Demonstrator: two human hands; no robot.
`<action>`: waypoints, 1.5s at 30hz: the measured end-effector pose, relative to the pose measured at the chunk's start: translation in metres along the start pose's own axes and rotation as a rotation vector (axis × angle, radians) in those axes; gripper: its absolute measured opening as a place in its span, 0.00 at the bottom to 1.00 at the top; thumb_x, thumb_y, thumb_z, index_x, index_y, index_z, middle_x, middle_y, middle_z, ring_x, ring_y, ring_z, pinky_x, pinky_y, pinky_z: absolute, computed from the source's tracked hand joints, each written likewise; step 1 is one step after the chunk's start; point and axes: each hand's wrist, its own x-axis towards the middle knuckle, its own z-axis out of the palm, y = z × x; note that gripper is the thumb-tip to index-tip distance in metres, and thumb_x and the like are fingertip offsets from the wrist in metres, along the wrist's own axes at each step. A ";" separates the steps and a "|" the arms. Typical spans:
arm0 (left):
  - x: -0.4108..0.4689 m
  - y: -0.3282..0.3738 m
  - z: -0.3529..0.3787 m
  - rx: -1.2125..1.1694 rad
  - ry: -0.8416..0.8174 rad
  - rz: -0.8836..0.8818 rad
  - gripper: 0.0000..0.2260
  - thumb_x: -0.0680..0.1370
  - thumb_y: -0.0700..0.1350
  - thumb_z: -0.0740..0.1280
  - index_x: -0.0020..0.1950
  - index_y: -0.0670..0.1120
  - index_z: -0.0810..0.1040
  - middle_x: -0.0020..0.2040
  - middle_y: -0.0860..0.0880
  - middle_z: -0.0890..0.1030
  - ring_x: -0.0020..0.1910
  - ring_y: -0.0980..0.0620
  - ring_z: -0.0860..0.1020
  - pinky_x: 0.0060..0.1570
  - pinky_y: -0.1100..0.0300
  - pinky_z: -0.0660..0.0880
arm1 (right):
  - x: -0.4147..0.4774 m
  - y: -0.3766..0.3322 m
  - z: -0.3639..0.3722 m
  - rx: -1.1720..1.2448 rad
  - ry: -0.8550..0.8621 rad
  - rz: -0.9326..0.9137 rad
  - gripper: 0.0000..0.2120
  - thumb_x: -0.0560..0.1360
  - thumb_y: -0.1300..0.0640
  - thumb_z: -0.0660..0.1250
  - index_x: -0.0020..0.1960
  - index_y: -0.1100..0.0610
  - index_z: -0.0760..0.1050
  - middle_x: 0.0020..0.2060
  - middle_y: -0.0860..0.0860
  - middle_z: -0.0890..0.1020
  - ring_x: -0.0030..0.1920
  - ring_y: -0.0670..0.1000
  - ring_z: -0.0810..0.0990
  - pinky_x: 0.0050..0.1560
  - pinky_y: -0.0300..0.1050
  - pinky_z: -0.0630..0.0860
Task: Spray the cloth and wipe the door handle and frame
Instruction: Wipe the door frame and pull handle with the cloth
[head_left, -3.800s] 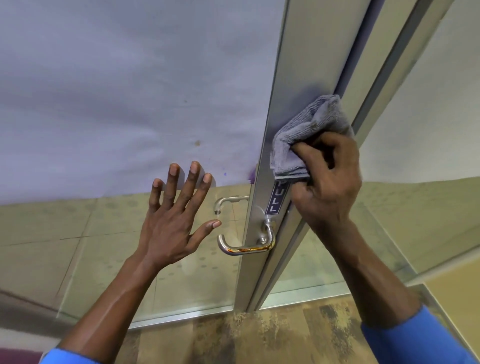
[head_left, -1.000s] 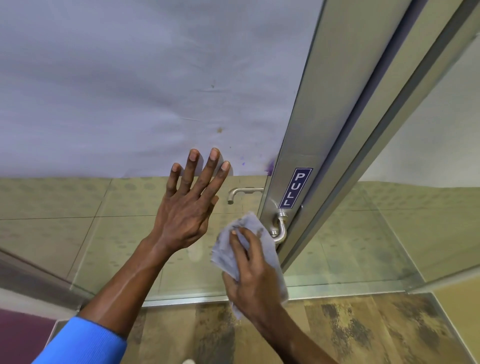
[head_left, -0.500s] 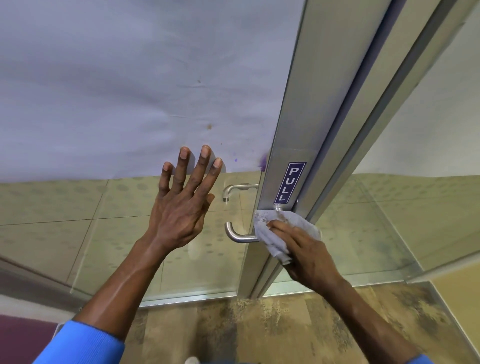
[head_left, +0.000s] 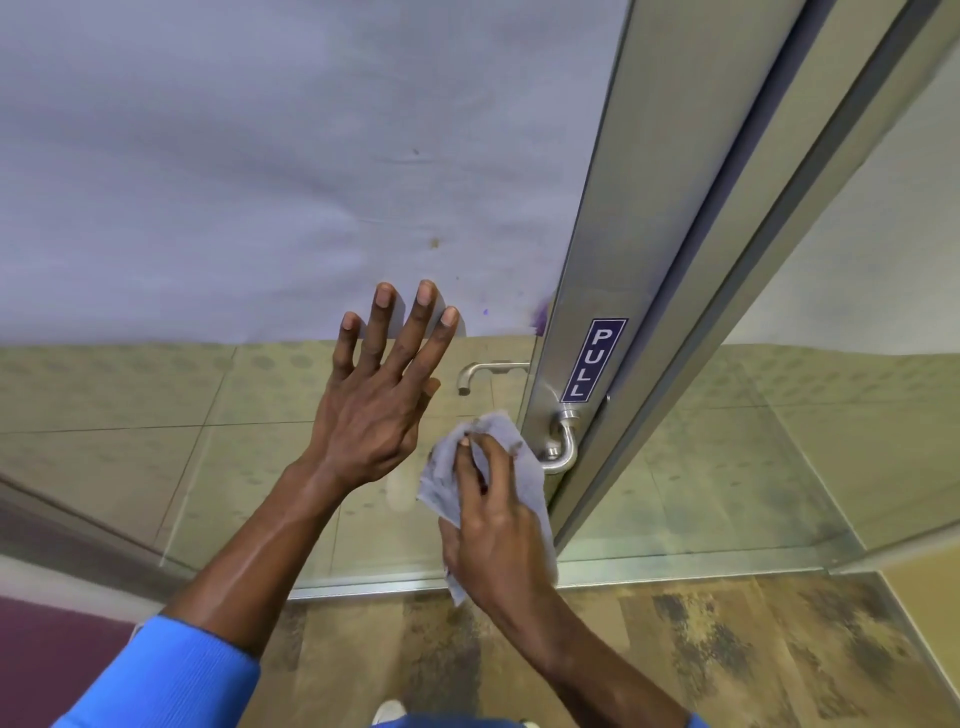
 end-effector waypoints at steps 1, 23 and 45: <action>0.000 0.000 0.000 0.000 -0.001 0.002 0.42 0.88 0.45 0.64 0.94 0.49 0.40 0.94 0.48 0.36 0.92 0.41 0.32 0.90 0.43 0.29 | 0.006 -0.008 -0.001 -0.005 -0.013 0.031 0.33 0.72 0.56 0.71 0.77 0.57 0.72 0.74 0.57 0.75 0.62 0.52 0.84 0.44 0.38 0.86; 0.002 0.000 -0.001 -0.050 -0.016 0.012 0.38 0.90 0.51 0.59 0.94 0.50 0.39 0.93 0.49 0.34 0.92 0.43 0.30 0.89 0.45 0.28 | -0.046 0.119 0.014 0.360 0.072 0.062 0.31 0.86 0.37 0.42 0.87 0.44 0.44 0.87 0.41 0.52 0.77 0.54 0.73 0.76 0.52 0.75; 0.003 0.000 -0.003 -0.044 -0.031 0.023 0.38 0.91 0.54 0.57 0.94 0.50 0.39 0.93 0.49 0.34 0.92 0.42 0.30 0.89 0.44 0.28 | -0.028 0.026 -0.022 2.223 0.011 1.117 0.19 0.79 0.60 0.61 0.68 0.61 0.77 0.61 0.61 0.80 0.65 0.64 0.76 0.75 0.64 0.68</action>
